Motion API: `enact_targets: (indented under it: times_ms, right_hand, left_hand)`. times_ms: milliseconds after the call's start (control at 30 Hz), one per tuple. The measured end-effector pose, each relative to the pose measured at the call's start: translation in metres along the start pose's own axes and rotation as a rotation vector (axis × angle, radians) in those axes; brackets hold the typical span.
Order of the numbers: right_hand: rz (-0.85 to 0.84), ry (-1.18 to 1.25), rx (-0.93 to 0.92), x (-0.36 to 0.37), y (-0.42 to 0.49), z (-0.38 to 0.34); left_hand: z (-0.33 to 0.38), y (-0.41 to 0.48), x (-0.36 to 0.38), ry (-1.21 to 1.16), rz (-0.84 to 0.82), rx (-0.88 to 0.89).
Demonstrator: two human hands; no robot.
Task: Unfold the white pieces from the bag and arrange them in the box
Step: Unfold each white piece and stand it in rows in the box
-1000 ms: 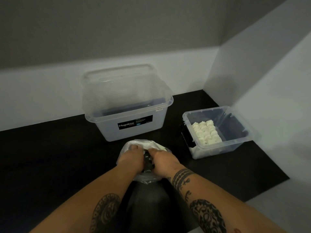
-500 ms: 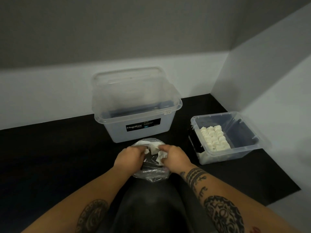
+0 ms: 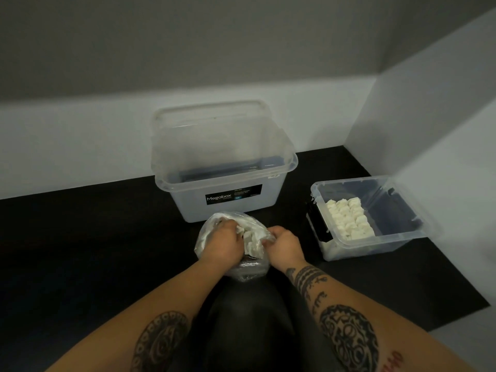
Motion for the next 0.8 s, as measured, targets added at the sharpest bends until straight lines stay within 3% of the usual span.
enact_targets:
  times_ms: [200, 500, 800]
  right_hand:
    - [-0.17, 0.135, 0.028, 0.002, 0.007, 0.003]
    - [-0.234, 0.335, 0.011, -0.001, 0.01, 0.007]
    - [-0.164, 0.18, -0.16, -0.009, 0.009, -0.01]
  left_hand:
    - [-0.011, 0.003, 0.027, -0.115, -0.164, -0.046]
    - [-0.012, 0.016, 0.035, 0.144, -0.211, -0.016]
    - [-0.002, 0.012, 0.019, 0.008, -0.271, 0.014]
Point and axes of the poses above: each hand's wrist, its own y-axis towards the middle knuckle, its own x-axis out of the palm, z = x × y, the point moved 7 cm from there along y, towards the middle knuckle, and after that the axes turned 4 degrees about z, right-handed, at the moved point
